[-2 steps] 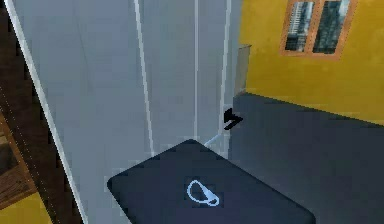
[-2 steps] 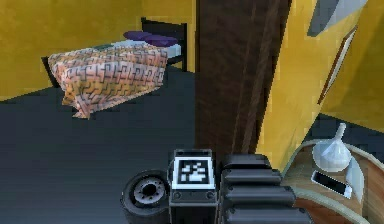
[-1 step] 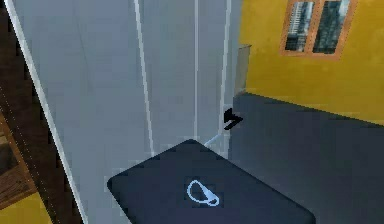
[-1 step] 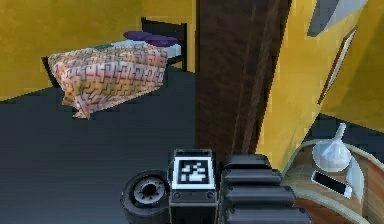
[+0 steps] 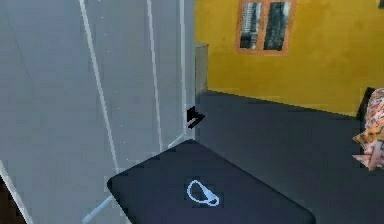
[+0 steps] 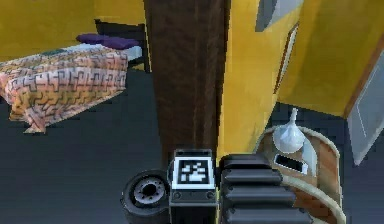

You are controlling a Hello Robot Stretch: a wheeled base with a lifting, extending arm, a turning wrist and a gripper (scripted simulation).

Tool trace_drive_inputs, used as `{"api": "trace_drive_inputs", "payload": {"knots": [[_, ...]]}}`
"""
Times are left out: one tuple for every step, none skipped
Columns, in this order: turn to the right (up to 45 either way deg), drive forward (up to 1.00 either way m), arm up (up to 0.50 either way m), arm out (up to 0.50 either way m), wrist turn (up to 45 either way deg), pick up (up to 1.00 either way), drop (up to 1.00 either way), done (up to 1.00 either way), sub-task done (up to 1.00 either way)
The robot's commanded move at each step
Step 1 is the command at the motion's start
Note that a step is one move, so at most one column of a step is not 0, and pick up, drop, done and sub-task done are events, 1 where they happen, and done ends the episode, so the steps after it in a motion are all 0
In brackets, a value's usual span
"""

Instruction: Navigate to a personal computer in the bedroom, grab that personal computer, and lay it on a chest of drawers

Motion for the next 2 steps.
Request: {"api": "trace_drive_inputs", "payload": {"knots": [[0.0,0.35,0.00,0.00,0.0,0.00,0.00,0.00,0.00],[18.0,0.00,0.00,0.00,0.0,0.00,0.00,0.00,0.00]]}}
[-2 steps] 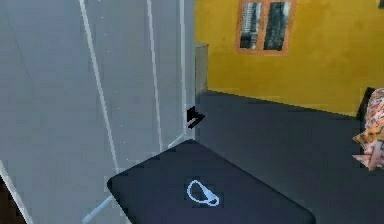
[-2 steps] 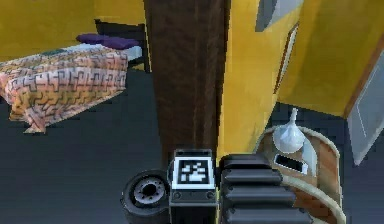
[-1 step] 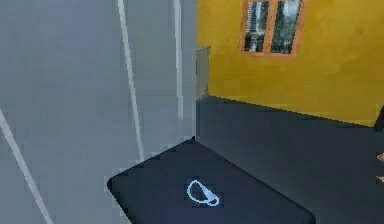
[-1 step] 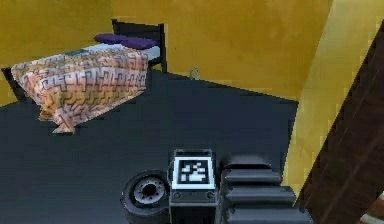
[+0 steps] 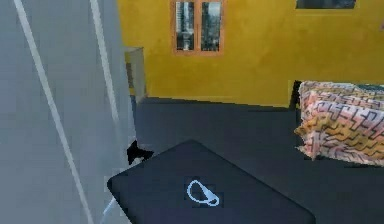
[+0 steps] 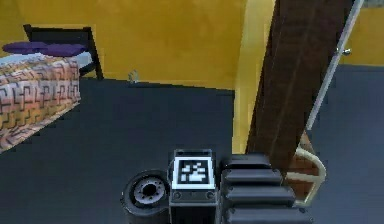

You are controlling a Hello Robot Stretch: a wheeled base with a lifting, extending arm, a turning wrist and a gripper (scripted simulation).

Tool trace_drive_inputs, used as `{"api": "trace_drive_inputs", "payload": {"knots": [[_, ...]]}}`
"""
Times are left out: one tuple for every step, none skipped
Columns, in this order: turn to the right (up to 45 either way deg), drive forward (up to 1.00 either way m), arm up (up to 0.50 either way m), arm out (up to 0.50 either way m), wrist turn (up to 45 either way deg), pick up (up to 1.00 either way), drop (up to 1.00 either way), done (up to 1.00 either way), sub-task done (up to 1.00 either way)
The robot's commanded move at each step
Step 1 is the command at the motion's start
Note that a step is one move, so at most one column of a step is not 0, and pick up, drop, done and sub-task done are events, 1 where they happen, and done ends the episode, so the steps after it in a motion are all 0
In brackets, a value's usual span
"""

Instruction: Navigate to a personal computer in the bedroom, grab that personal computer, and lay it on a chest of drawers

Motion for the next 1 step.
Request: {"api": "trace_drive_inputs", "payload": {"knots": [[0.0,0.05,0.00,0.00,0.0,0.00,0.00,0.00,0.00]]}}
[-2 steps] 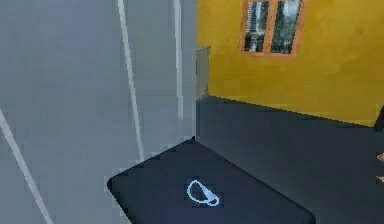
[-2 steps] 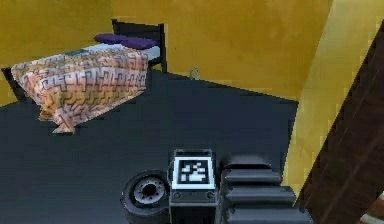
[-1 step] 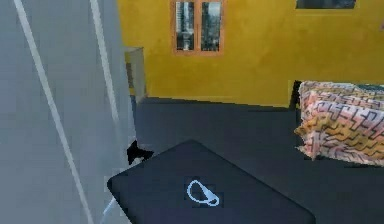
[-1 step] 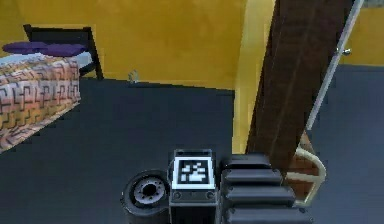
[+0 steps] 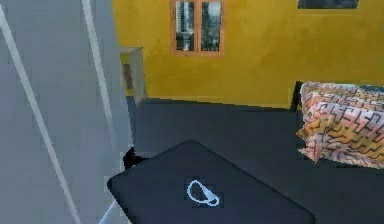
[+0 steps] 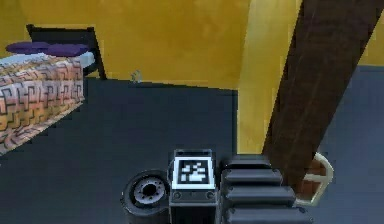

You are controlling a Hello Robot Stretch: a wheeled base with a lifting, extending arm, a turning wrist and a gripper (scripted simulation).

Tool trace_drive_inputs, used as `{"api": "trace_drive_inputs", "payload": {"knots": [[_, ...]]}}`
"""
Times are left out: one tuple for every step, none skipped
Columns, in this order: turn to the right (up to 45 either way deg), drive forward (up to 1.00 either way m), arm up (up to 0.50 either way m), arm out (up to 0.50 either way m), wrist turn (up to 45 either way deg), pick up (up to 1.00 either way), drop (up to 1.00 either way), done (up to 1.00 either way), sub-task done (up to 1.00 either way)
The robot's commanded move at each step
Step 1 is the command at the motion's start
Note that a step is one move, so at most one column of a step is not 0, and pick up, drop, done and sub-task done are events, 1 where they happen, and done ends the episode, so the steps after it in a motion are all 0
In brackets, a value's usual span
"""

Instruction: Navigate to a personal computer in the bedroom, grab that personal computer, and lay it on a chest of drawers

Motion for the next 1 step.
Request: {"api": "trace_drive_inputs", "payload": {"knots": [[18.0,0.00,0.00,0.00,0.0,0.00,0.00,0.00,0.00]]}}
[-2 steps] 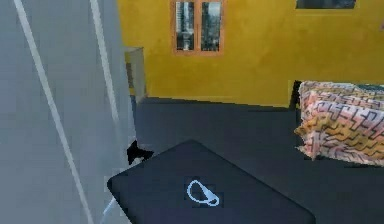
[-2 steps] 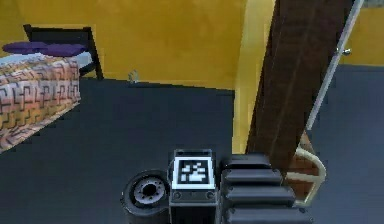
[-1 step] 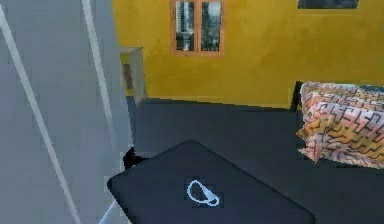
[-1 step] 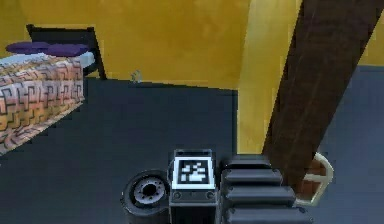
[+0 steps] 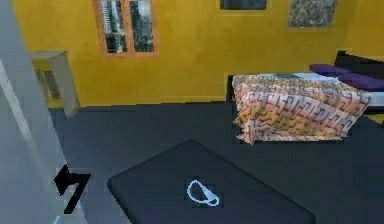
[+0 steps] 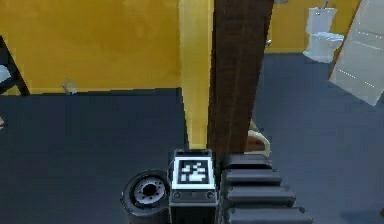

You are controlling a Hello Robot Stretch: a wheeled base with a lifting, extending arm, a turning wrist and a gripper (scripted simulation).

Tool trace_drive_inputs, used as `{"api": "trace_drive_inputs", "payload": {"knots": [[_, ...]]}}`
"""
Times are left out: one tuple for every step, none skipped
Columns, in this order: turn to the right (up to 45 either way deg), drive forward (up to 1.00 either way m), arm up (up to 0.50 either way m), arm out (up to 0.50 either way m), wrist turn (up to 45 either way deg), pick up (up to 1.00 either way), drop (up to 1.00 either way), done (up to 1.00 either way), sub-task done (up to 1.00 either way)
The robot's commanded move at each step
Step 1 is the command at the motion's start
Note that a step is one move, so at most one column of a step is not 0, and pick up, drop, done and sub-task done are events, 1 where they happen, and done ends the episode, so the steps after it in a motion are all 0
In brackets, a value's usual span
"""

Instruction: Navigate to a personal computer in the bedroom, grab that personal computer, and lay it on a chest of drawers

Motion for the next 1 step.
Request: {"api": "trace_drive_inputs", "payload": {"knots": [[0.0,0.25,0.00,0.00,0.0,0.00,0.00,0.00,0.00]]}}
